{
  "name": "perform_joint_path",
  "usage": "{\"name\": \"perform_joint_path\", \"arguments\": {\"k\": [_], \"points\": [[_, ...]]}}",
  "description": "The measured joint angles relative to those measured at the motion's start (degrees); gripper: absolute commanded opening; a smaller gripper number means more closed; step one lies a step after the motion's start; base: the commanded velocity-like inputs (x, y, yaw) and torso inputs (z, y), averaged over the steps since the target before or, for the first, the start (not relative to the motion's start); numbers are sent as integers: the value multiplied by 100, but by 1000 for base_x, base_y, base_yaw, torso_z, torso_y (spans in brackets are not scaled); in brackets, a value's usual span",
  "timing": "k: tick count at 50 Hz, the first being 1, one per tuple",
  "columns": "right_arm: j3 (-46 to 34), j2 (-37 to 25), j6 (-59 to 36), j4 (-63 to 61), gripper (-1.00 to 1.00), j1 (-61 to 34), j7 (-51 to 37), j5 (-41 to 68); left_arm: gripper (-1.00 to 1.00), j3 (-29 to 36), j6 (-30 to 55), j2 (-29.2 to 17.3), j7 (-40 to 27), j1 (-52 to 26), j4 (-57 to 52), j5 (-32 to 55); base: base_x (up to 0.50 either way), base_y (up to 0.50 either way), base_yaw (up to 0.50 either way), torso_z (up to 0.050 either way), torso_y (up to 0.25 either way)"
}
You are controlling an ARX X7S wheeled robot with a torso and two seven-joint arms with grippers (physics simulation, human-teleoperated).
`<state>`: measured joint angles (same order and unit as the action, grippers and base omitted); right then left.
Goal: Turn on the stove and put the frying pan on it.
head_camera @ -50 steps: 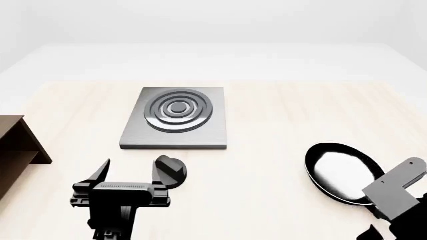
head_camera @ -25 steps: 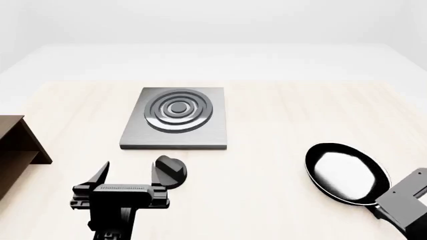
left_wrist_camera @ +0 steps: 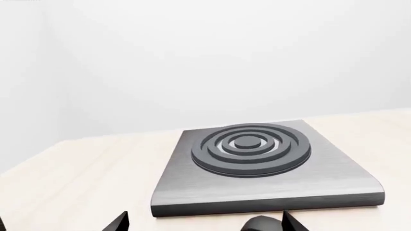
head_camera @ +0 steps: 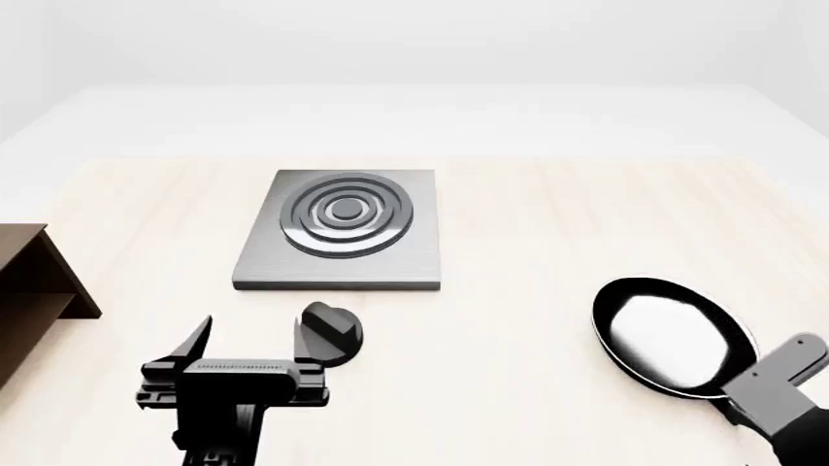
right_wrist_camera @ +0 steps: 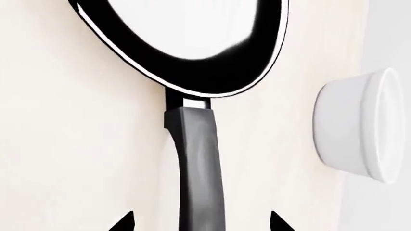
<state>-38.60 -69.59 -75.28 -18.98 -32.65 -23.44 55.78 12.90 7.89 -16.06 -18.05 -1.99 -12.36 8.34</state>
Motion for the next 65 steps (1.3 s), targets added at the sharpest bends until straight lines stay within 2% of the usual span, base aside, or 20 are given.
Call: {"name": "perform_joint_path", "arguments": {"k": [19,29,30,47,65], "points": [[-376,146,895,784,100,261,447,-656,100,97,65,-13,-101,-11,-63,-61,0,0,0,0,0],[-525,173,1013,1002,100,120,868,-581,100,128,78,-34,-133,-14,-80,-69,7,-2,3,-2,0],[-536,176,1023,1026,-100,106,899,-577,100,131,78,-36,-136,-14,-81,-69,20,-4,5,-11,0],[-621,174,1162,1174,-100,26,1130,-492,100,161,58,-69,-174,-11,-69,-50,11,-4,6,-6,0],[-144,-58,1505,593,-100,326,382,-306,100,179,26,-103,-201,7,-74,0,2,-1,2,-1,0]]}}
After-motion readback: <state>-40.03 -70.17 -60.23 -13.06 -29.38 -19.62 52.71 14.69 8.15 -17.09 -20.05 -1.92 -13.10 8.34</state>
